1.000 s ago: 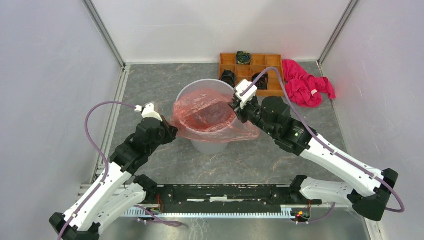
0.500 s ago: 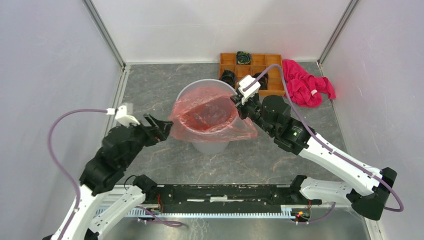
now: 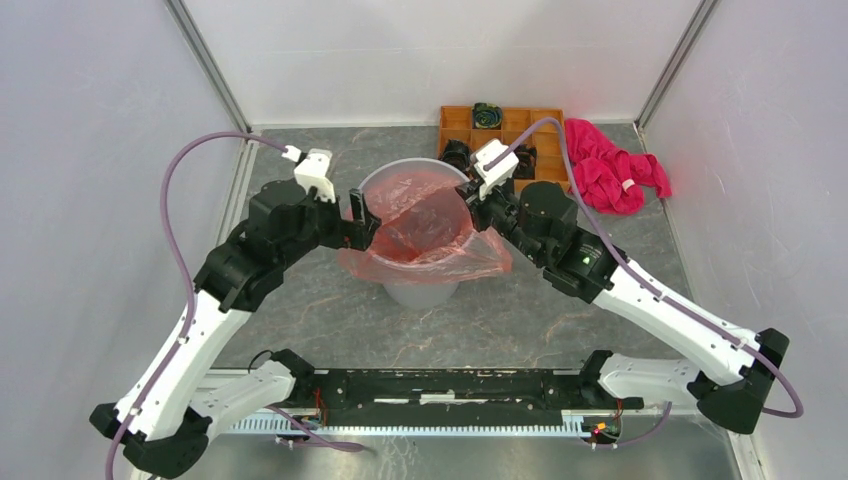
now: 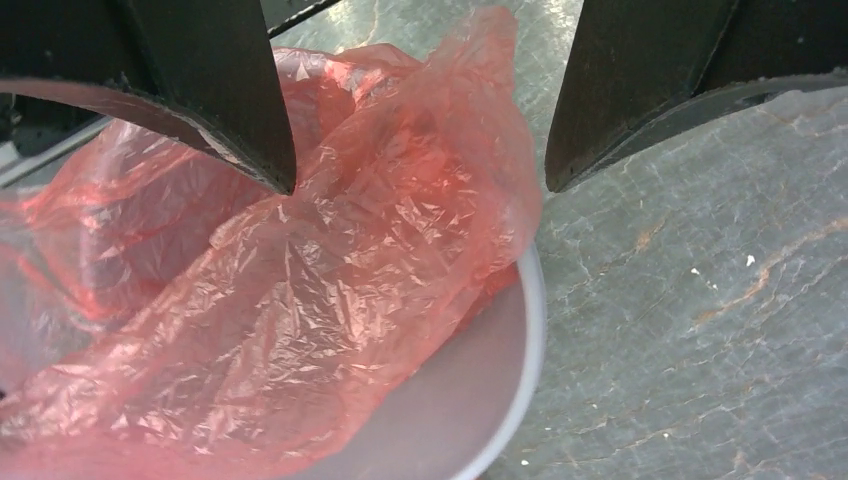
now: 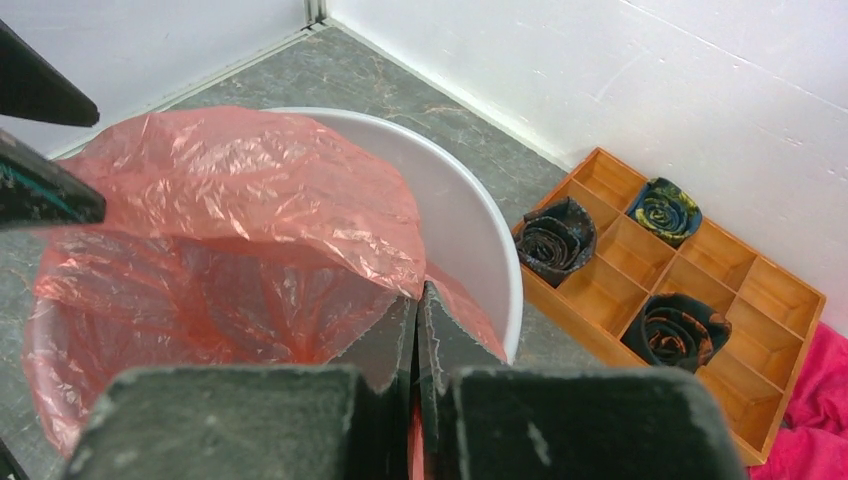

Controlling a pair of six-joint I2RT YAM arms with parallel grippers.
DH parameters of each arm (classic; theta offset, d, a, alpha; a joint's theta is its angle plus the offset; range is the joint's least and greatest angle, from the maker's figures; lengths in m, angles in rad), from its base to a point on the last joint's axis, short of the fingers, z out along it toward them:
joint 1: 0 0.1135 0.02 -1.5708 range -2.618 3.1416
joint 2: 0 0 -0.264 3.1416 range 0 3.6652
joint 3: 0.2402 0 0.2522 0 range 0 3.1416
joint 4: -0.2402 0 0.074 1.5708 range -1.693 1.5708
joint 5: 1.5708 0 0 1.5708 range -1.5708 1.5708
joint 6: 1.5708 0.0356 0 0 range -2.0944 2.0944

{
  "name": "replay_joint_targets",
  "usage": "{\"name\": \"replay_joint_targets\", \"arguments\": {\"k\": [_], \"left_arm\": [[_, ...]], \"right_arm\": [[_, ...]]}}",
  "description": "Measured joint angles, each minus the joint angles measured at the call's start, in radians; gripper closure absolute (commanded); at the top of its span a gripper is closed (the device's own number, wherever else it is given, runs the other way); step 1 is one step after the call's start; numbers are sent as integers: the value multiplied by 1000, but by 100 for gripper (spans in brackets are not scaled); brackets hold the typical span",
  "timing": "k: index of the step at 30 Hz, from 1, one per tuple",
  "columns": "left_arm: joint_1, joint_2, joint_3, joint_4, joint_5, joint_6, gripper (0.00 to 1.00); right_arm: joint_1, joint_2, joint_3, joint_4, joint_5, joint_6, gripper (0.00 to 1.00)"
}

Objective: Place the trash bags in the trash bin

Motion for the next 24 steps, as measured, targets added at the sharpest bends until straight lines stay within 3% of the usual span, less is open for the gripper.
{"name": "replay_joint_targets", "arguments": {"k": [13, 24], "left_arm": [[0, 23, 12, 9, 70, 155, 1], [0, 88, 47, 10, -58, 174, 46]], "right_arm": [[-15, 93, 117, -65, 34, 24, 99], [-93, 129, 132, -88, -12, 58, 99]]}}
